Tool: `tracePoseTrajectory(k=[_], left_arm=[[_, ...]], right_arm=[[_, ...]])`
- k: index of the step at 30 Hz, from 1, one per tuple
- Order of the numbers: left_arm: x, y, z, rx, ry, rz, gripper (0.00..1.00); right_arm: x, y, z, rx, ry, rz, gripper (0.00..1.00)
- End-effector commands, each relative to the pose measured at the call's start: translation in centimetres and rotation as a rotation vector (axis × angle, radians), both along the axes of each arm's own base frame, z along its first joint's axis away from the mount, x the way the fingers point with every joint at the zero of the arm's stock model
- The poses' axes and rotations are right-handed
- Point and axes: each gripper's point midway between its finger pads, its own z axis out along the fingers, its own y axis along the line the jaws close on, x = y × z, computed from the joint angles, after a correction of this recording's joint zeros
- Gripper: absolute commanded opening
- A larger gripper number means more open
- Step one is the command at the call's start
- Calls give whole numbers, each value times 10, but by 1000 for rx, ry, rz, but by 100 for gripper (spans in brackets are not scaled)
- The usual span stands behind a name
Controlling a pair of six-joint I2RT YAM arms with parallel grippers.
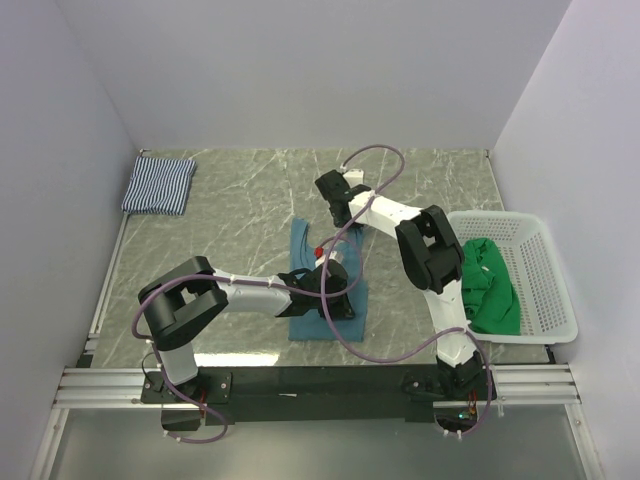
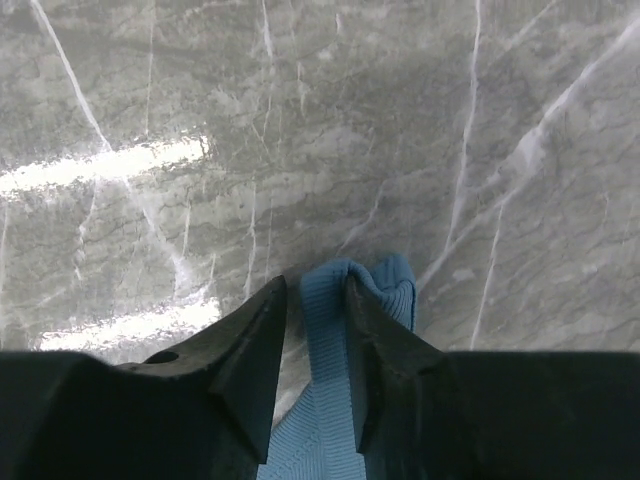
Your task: Fold and stack the tank tops
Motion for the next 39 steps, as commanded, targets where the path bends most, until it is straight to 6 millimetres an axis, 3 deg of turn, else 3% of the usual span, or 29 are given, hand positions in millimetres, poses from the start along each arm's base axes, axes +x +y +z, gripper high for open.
tracePoseTrajectory(k=[1,7,10,11,16,19,21,22,23,24,25,26,27,28,29,30,31,32,33,34,36,37,39], left_arm=[[-16,10,-18,74,37,-24,10],[-7,-1,9,32,-11,-40,15],[3,-6,27,24,-71,-37,20],[5,-6,32,20,-86,-40,22],[16,-5,70,-22,-165,-20,32],[24,7,90,-34,-200,21,36],[23,27,86,-2,-187,65,38],[24,35,98,-19,-200,94,38],[23,56,86,30,-170,151,37],[22,67,83,45,-161,183,36],[21,77,92,22,-154,228,38],[22,89,91,41,-161,269,38],[13,109,76,93,-135,291,40],[9,117,83,62,-124,335,43],[5,125,80,62,-119,351,44],[-4,141,62,99,-93,365,45],[-8,147,67,59,-84,394,46],[-13,152,61,54,-72,402,45],[-23,163,44,74,-45,396,45],[-26,163,48,32,-48,397,45],[-38,169,35,26,-24,383,44],[-41,167,38,-1,-21,380,45],[-50,167,34,-10,-19,357,47]], right_arm=[[7,-4,1,-19,-15,13,38],[22,8,46,126,-107,97,47],[29,17,89,237,-172,157,48],[28,22,95,268,-168,179,49],[34,12,129,351,-195,174,49],[27,-3,139,407,-193,138,49],[18,-11,141,435,-187,110,49],[2,-18,142,437,-181,99,49],[-8,-19,141,441,-175,99,49],[-29,-23,119,445,-120,81,49],[-44,-27,134,467,-150,80,49],[-56,-28,132,483,-152,78,48],[-72,-27,128,505,-143,75,48],[-103,-31,117,519,-117,82,48],[-117,-31,112,534,-115,85,48],[-149,-30,84,536,-50,82,48],[-164,-27,95,566,-84,105,48],[-179,-27,89,561,-78,113,48],[-201,-29,72,555,-42,93,48],[-221,-18,77,572,-51,142,48],[-251,-25,54,567,-4,108,48],[-264,-21,57,597,-8,134,48],[-284,-27,42,636,16,105,48]])
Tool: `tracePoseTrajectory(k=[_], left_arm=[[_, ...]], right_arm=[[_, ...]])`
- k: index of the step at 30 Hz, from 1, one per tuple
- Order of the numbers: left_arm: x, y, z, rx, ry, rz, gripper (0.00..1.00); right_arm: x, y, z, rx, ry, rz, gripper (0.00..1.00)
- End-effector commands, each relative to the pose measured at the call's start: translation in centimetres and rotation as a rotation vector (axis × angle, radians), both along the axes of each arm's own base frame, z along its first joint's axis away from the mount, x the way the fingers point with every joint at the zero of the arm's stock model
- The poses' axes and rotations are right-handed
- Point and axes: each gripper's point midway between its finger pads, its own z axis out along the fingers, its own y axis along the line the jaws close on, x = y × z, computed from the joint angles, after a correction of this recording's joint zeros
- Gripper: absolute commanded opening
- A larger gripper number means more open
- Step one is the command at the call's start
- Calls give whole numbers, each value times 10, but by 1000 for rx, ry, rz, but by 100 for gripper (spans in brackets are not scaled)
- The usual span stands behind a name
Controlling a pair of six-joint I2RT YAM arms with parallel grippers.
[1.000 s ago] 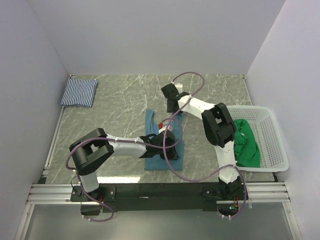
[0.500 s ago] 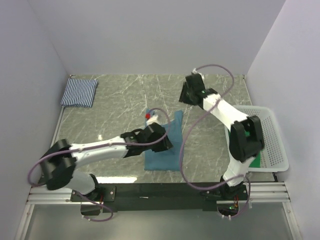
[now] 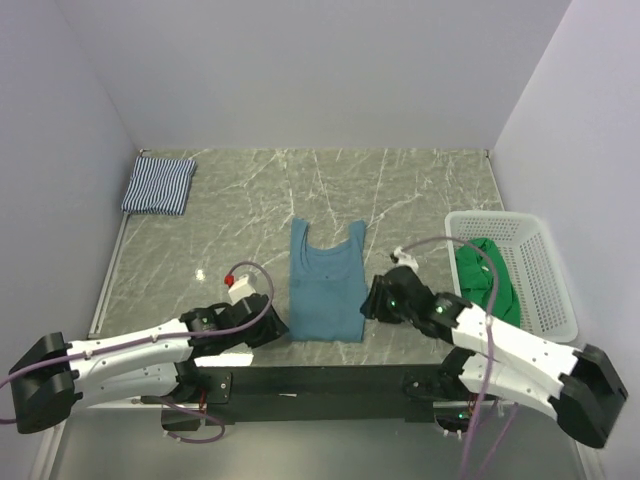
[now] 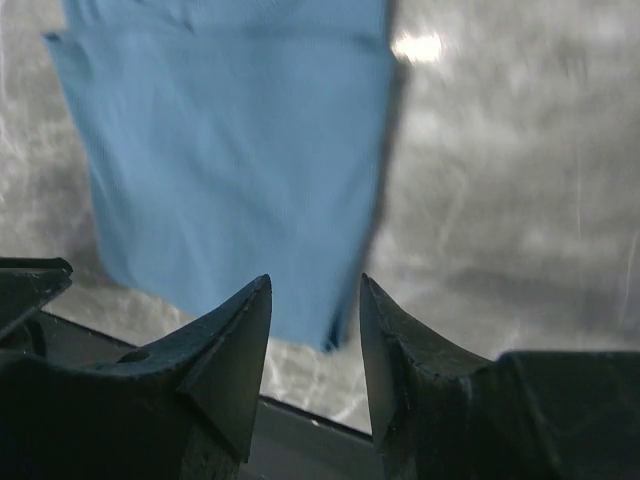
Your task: Fold and stack the tank tops
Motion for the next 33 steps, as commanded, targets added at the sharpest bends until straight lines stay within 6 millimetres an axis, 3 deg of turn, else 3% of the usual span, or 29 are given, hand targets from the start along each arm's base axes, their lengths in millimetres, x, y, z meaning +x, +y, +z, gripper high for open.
tracePoseTrajectory(k=[1,8,24,33], left_arm=[[-7,-10,9,-87,1,11,48],[-14,-14,-1,-114,19,8,50],[-14,-16,-30,-80,68,36,48],[-17,-9,-44,-37,89,45,41]], right_arm=[[-23,-7,-11,79,29,-94,48],[-55,4,-28,188,93,-99,48],[-65,4,-56,162,140,-126,45],[-71,11,-57,179,139,-121,45]])
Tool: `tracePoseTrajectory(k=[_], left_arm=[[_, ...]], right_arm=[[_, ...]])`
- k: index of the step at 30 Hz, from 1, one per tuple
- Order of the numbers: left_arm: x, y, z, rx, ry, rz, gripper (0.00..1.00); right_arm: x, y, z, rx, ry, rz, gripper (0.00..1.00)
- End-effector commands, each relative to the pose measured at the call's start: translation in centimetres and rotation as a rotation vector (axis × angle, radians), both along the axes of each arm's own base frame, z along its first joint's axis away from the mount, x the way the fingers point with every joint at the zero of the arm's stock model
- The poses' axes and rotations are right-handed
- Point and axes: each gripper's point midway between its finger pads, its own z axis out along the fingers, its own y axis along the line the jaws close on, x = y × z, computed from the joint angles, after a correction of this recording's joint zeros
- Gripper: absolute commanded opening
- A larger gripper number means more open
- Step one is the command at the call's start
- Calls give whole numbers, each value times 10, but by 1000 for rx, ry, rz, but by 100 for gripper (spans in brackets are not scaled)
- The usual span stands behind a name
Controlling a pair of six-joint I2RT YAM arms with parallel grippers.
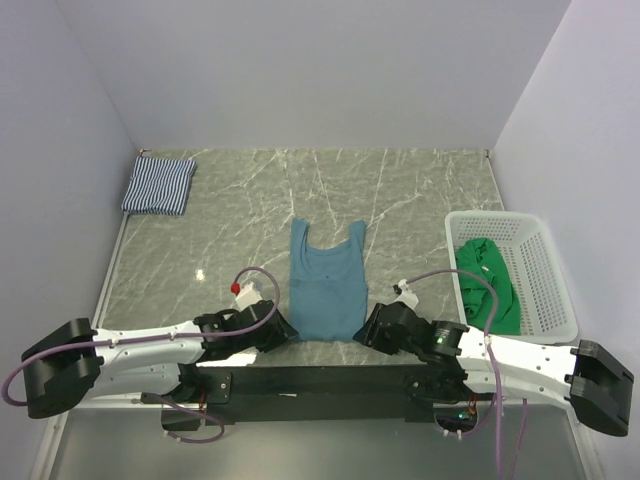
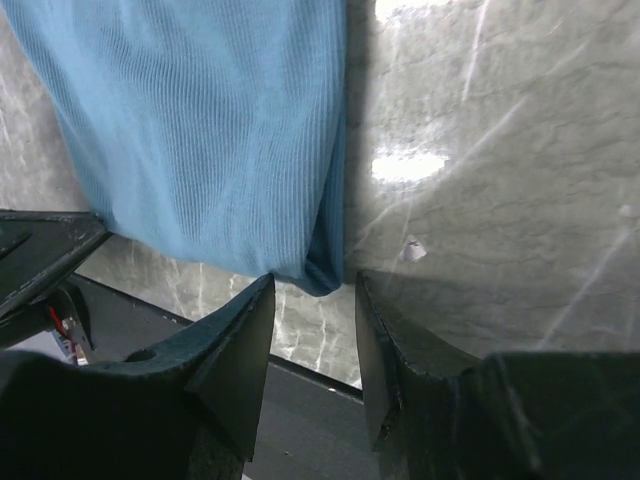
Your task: Fold and stack the tank tops
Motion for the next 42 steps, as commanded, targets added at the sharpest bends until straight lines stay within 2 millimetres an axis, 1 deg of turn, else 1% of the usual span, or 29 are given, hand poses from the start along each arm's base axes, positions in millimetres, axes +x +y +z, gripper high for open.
tracePoseTrajectory(k=[1,6,9,13,16,17,19,20,21,22,23,25,26,27,28,29,30,31,32,34,36,38,39,41,42], left_arm=[[-7,13,-19,77,33,-4,40],[-7,14,-21,89,31,-6,35],[-6,15,-21,100,28,-10,30],[-4,14,-20,106,20,-12,25],[-4,13,-20,113,14,-20,21],[-3,13,-21,118,14,-21,20],[-4,14,-22,125,13,-25,14],[-3,14,-21,126,13,-25,11],[-4,14,-21,129,12,-28,5],[-3,15,-20,132,8,-30,1],[-5,19,-19,147,11,-30,1],[-5,22,-16,155,8,-32,1],[-5,22,-11,146,1,-32,1],[-7,26,-10,159,3,-41,1],[-7,26,-6,157,-3,-44,1],[-8,25,-1,138,-8,-49,0],[-10,29,-1,157,-6,-60,1],[-10,29,3,155,-10,-61,1],[-11,29,6,148,-10,-65,1],[-13,26,11,135,-15,-96,1],[-17,21,15,117,-10,-129,1],[-19,16,21,106,-16,-148,1],[-20,11,28,95,-28,-163,1],[-19,9,37,93,-41,-166,1],[-17,5,48,73,-57,-169,1]], right_arm=[[0,-6,-6,-37,-7,-34,45],[0,-10,-12,-60,-2,-54,45],[2,-14,-15,-81,-6,-69,45],[3,-18,-21,-114,-2,-80,40],[3,-20,-26,-135,-2,-81,30],[4,-21,-27,-148,-1,-81,24],[4,-24,-30,-173,-2,-79,15],[4,-24,-29,-180,-2,-74,5],[5,-26,-28,-194,-8,-74,0],[3,-32,-29,-227,-5,-67,0],[4,-31,-22,-218,-18,-57,0],[-2,-37,-21,-244,-10,-21,0],[-4,-35,-17,-224,-14,-7,0],[-9,-32,-16,-200,-2,19,0],[-17,-24,-14,-157,12,75,0],[-20,-23,-12,-142,17,87,0],[-24,-23,-11,-146,22,98,0],[-27,-31,-13,-181,35,97,0],[-27,-31,-9,-177,32,92,0],[-31,-33,-8,-181,33,114,0],[-35,-29,-3,-155,34,136,0],[-36,-25,4,-141,22,153,0],[-36,-24,7,-142,15,160,0],[-32,-19,23,-128,-12,163,0],[-29,-18,29,-128,-30,154,0]])
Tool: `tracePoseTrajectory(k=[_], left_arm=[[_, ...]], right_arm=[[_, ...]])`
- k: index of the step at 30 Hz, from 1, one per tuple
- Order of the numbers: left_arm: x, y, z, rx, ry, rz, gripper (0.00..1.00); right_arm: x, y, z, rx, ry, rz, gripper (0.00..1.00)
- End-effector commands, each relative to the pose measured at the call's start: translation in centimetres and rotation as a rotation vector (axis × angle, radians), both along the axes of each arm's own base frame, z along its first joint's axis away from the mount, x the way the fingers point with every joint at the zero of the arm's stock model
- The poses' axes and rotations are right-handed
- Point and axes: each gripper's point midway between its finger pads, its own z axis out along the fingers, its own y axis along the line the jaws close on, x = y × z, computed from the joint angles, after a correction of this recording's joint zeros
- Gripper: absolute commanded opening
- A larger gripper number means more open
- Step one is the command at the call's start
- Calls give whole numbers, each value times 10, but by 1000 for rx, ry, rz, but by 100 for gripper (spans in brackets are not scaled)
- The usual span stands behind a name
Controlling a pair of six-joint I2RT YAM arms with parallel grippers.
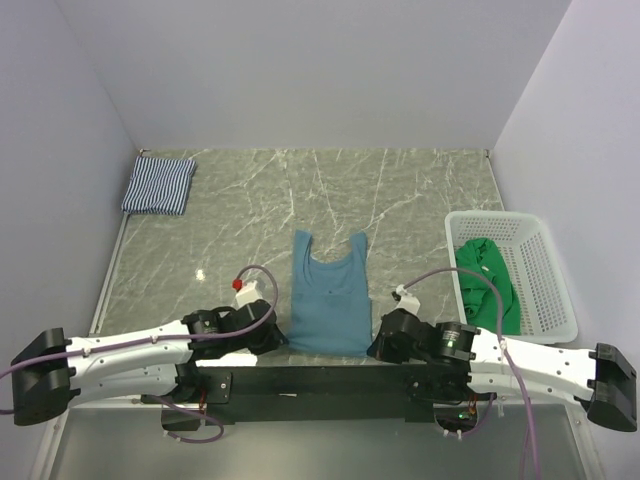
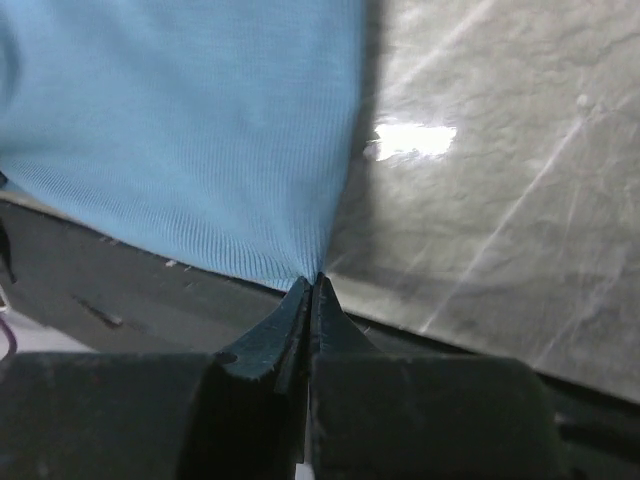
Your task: Fold and stack the tank tops
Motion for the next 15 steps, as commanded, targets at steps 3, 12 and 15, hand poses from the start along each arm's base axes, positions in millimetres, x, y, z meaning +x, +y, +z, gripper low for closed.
tracePoseTrajectory(k=[3,12,15], left_arm=[[11,-15,55,-60,-92,-27,1],[59,-34,110,-131,-218,23,1],[87,-31,119,-143,-241,49,1]], right_arm=[[19,5,51,6,-116,-7,0],[68,5,110,-40,-261,-69,0],[91,3,121,-25,-280,-83,0]])
